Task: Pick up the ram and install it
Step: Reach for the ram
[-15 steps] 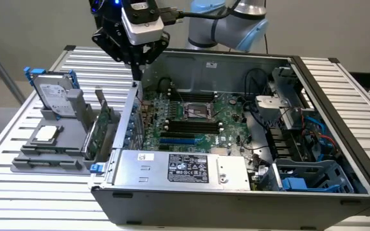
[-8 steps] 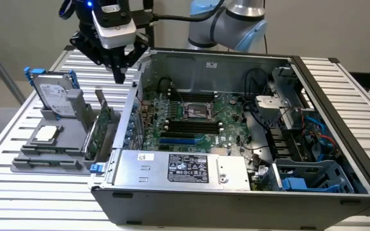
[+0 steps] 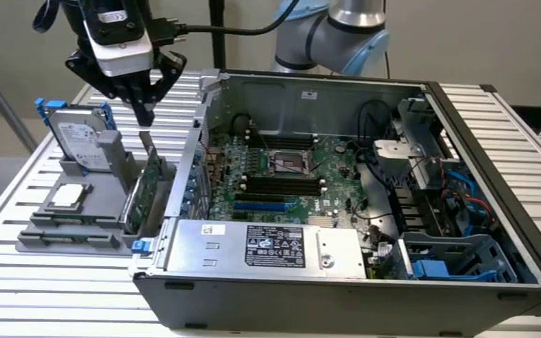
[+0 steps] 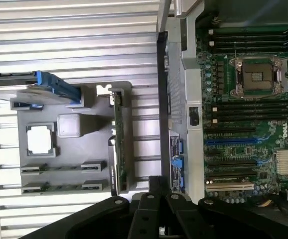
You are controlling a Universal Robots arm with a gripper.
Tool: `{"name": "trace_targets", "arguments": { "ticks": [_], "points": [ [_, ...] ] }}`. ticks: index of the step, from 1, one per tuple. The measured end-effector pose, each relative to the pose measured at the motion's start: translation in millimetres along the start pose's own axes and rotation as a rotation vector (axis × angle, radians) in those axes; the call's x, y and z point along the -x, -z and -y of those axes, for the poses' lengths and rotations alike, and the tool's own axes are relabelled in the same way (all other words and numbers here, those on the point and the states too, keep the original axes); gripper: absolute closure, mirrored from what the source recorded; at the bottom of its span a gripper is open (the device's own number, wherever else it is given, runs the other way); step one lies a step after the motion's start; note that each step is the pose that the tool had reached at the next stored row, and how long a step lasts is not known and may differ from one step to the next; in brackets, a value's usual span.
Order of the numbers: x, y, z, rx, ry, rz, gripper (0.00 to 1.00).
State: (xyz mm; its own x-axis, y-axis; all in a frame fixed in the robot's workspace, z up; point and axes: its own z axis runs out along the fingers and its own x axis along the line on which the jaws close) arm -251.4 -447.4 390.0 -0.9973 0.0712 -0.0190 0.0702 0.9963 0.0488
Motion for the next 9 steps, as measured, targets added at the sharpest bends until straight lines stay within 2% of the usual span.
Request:
{"name": "trace_targets", "arguments": {
  "ticks": [9],
  "points": [
    [-40.6,-4.3,7.0,-0.0007,0.000,-0.0001,1.00]
  ]
}}
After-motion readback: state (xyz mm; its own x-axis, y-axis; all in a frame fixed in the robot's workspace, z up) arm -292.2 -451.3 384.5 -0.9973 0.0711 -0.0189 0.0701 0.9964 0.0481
